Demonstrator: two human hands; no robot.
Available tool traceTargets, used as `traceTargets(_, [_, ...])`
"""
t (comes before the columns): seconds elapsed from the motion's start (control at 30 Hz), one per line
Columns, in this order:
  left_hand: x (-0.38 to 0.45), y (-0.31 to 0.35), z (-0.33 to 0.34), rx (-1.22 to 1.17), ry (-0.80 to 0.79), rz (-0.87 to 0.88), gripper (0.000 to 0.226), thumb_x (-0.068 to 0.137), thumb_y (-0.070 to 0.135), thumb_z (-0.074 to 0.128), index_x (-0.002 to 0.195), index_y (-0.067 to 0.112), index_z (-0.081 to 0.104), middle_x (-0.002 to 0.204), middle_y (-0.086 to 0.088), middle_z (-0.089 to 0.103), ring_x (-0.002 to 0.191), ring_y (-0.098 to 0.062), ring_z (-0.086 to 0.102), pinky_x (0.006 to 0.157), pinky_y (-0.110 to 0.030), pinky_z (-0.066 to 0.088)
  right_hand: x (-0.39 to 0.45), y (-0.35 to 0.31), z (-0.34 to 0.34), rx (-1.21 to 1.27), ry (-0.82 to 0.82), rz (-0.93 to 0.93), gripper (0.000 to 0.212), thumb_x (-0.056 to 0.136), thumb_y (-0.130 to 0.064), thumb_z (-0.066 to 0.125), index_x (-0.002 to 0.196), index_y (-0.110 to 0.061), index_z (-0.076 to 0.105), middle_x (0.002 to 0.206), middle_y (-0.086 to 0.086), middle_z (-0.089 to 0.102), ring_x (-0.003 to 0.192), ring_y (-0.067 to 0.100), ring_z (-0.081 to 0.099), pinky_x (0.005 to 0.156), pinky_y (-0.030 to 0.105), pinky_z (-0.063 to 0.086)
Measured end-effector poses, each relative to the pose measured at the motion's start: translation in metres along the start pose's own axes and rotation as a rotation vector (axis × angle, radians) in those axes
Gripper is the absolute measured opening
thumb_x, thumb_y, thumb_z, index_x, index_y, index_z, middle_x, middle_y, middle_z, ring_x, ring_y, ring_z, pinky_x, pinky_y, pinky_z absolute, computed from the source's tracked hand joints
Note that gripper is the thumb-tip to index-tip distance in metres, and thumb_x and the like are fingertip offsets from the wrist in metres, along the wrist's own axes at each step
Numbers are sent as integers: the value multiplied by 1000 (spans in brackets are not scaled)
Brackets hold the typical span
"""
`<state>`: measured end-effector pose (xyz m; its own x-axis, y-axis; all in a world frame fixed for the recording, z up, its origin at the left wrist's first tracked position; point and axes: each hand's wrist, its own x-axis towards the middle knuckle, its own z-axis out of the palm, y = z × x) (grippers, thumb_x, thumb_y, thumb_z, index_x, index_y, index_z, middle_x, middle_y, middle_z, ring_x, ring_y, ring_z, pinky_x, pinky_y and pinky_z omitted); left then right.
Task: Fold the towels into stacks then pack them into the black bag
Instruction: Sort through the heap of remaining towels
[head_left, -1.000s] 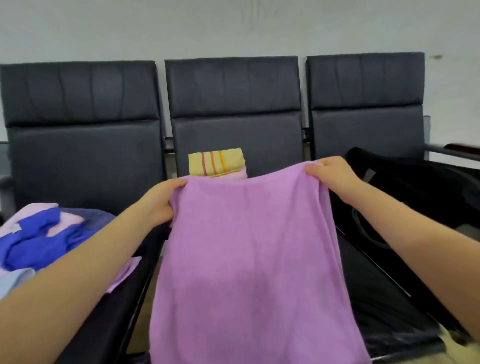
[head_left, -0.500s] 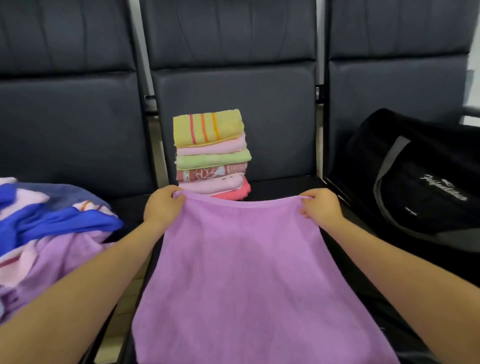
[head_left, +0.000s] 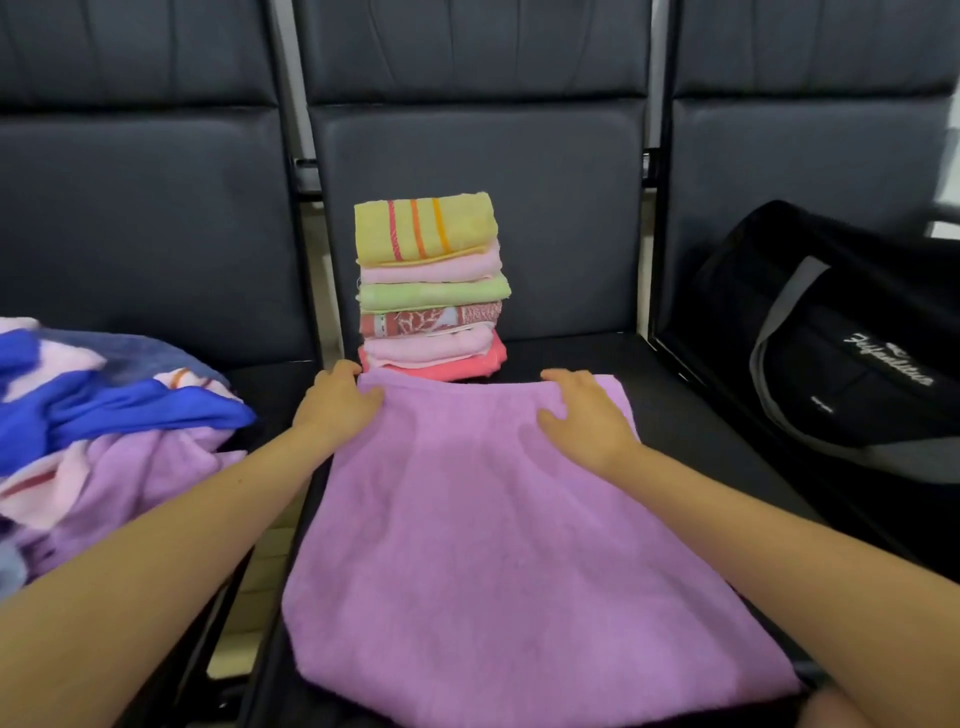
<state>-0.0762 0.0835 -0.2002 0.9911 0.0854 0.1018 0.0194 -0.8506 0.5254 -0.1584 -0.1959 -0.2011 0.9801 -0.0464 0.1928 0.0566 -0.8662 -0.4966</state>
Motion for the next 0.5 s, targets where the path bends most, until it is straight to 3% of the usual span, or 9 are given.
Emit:
traceTargets(0.17, [-45,-3,-13,74,-123,-4,57,88,33,56,139,13,39,134,-15,49,115,-33,53,89,-36,47,-51,-58,14,26,-396,-190,38,94,-28,56,132,-23,52,128,2,51,110,17,55,93,24,41])
traceTargets(0.3, [-92,-19,-18,86,-184,33,58,86,34,62,137,14,42,128,-7,55,106,-24,57,81,-28,45,-86,-87,18,18,-539,-368,26,92,-28,58,116,-22,65,104,-5,57,91,9,55,85,20,42])
traceTargets(0.37, [-109,-26,-26,15,-201,7,40,86,32,64,120,14,53,107,-4,59,89,-20,57,69,-27,44,-101,-94,17,63,-566,-387,20,90,-32,62,106,-21,70,85,-14,58,75,1,51,74,16,42])
traceTargets(0.43, [-120,-34,-36,-143,-254,-70,17,88,28,64,88,13,57,76,-3,54,63,-16,50,52,-23,40,-113,-97,19,88,-603,-382,24,86,-43,66,102,-25,69,75,-17,55,67,-1,50,68,13,40])
traceTargets(0.5, [-131,-42,-44,-238,-341,-143,27,89,27,64,70,11,55,59,-3,46,49,-15,41,45,-22,35,-122,-96,24,56,-605,-406,33,81,-52,67,104,-29,64,79,-15,54,69,1,48,70,19,44])
